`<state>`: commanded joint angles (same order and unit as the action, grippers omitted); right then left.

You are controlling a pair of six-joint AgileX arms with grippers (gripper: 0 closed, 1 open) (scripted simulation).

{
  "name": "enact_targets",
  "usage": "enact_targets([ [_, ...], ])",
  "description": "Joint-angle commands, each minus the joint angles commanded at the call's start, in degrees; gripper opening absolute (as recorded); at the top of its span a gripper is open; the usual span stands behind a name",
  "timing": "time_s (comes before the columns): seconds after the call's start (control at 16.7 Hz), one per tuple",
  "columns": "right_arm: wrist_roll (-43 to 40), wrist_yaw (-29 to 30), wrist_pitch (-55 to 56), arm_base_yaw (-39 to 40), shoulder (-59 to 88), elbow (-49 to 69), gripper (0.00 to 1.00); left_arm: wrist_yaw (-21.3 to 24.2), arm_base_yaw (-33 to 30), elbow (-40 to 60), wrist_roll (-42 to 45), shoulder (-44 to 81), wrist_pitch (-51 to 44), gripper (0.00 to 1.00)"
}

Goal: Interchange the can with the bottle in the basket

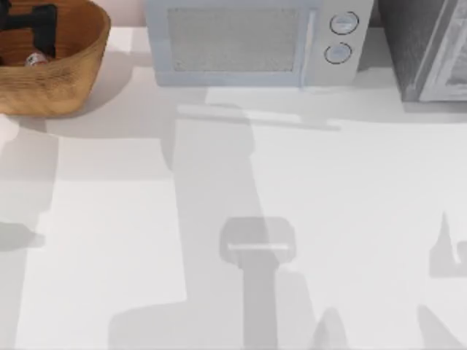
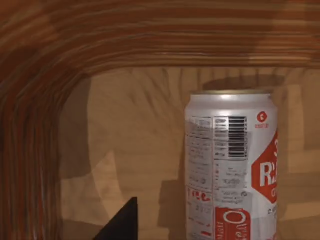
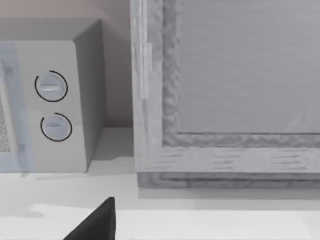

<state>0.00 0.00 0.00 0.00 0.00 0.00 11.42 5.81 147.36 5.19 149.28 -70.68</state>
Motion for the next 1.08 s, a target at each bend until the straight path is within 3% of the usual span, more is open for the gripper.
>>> enact_targets([
  [0.24, 0.00, 0.00, 0.00, 0.00, 0.00, 0.00, 1.00, -0.06, 0.06, 5.54, -0.39, 4.40, -2.44, 1.00],
  [0.84, 0.00, 0.00, 0.00, 0.00, 0.00, 0.00, 1.00, 0.02, -0.71, 34.89, -1.13, 23.73, -12.32, 1.00],
  [1.08, 0.00, 0.00, 0.00, 0.00, 0.00, 0.00, 1.00, 0.04, -0.86, 40.27, -1.29, 27.25, -14.15, 1.00],
])
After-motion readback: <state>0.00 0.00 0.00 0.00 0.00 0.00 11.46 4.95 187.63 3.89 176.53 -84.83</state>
